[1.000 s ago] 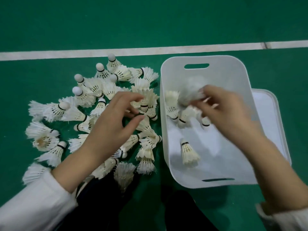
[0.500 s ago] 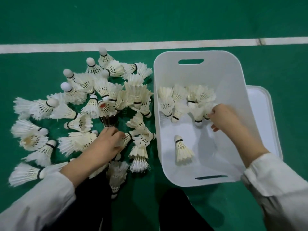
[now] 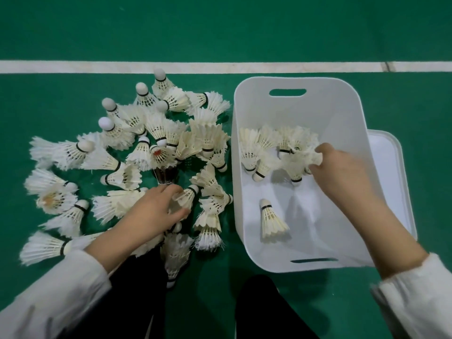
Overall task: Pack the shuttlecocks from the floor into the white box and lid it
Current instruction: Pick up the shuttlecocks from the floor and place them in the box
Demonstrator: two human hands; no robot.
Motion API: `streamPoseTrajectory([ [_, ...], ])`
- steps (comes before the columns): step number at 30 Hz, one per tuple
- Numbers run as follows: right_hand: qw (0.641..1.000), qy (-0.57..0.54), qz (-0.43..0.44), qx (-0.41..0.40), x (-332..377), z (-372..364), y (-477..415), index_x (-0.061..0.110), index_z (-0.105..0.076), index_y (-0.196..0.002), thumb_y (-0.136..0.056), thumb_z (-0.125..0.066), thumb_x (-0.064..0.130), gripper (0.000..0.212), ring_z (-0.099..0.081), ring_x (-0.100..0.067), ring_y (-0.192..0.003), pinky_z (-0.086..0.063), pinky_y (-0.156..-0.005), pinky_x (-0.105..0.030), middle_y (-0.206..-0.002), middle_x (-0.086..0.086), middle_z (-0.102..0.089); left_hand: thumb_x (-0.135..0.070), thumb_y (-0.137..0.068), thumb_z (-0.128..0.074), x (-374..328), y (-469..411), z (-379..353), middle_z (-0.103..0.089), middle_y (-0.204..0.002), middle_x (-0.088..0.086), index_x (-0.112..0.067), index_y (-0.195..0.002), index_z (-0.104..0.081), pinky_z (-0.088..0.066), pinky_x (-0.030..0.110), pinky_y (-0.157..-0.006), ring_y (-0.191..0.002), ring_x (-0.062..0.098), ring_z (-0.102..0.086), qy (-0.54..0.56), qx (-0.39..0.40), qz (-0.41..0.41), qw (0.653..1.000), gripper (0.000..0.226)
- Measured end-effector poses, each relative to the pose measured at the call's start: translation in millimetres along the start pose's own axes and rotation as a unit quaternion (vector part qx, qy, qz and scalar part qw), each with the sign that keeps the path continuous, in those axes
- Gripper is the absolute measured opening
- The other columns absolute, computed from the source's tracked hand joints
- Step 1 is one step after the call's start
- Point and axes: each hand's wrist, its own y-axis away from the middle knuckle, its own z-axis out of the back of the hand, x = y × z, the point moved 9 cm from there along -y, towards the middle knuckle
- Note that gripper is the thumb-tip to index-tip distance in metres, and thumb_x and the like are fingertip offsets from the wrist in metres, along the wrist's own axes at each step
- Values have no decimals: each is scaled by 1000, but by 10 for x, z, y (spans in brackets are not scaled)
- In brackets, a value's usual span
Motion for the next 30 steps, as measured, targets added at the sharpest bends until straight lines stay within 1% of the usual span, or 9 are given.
streamPoseTrajectory([
  [3, 990, -83, 101, -55, 562, 400, 294, 17, -57, -111, -90, -50, 24, 23, -60, -32, -90, -44, -75, -36, -102, -7, -65, -54, -85, -50, -33, 57, 194, -60, -111, -7, -25, -122, -50, -43, 26, -73, -89, 9, -55, 77, -3, 37, 996, 47],
  [7, 955, -119, 269, -33, 1493, 527, 837, 15, -58, -111, -93, -46, 20, 22, -58, -24, -83, -46, -70, -34, -101, -1, -59, -63, -82, -43, -1, 117, 314, -64, -97, -13, -31, -104, -58, -47, 29, -70, -78, 10, -63, 202, 13, 83, 976, 42],
  [12, 876, -81, 476, 14, 2296, -75, 1384, 8, -60, -103, -81, -61, 12, 22, -60, -29, -78, -53, -50, -39, -105, -12, -57, -56, -80, -55, 26, 188, 183, -65, -77, -6, -22, -87, -68, -46, 30, -70, -72, 15, -58, 487, 73, 113, 863, 37],
  [14, 860, 0, 509, 31, 2410, -358, 1455, 13, -63, -96, -72, -70, 22, 27, -61, -24, -78, -49, -42, -31, -106, -8, -60, -47, -86, -56, 83, 215, 140, -65, -75, -4, -19, -83, -67, -45, 30, -72, -73, 14, -58, 530, 81, 129, 834, 30],
  [19, 847, 81, 525, 25, 2509, -681, 1350, 13, -66, -80, -41, -81, 9, 42, -60, -20, -66, -29, -35, -21, -79, -4, -64, -49, -86, -55, 360, 220, 183, -58, -58, -17, -24, -87, -66, -41, 31, -74, -60, 3, -51, 473, 47, 140, 869, 27],
  [25, 866, -10, 499, 38, 2554, -688, 1042, 5, -63, -90, -60, -71, -6, 33, -57, -26, -76, -54, -57, -37, -91, -9, -63, -39, -92, -49, 343, 241, 330, -63, -88, -1, -20, -98, -60, -50, 28, -64, -76, 16, -66, 506, 22, 114, 855, 23],
  [27, 872, -45, 487, 27, 2518, -637, 934, 4, -63, -90, -69, -71, 0, 23, -57, -26, -77, -55, -63, -39, -92, -10, -62, -38, -94, -47, 430, 224, 479, -64, -96, -3, -21, -105, -58, -51, 32, -66, -75, 17, -65, 368, -18, 75, 927, 23],
  [28, 876, -66, 477, 21, 2486, -619, 880, 3, -63, -94, -72, -71, 2, 24, -58, -26, -79, -55, -68, -39, -94, -10, -61, -36, -95, -47, 489, 201, 573, -63, -102, -4, -21, -112, -55, -50, 34, -65, -76, 17, -64, 193, -45, 44, 979, 24],
  [30, 885, -97, 454, 13, 2422, -598, 801, 0, -62, -103, -69, -74, 0, 36, -59, -29, -83, -53, -74, -38, -97, -12, -60, -17, -91, -52, 622, 174, 658, -56, -111, -1, -20, -123, -49, -43, 31, -52, -76, 21, -60, -124, -90, 3, 988, 33],
])
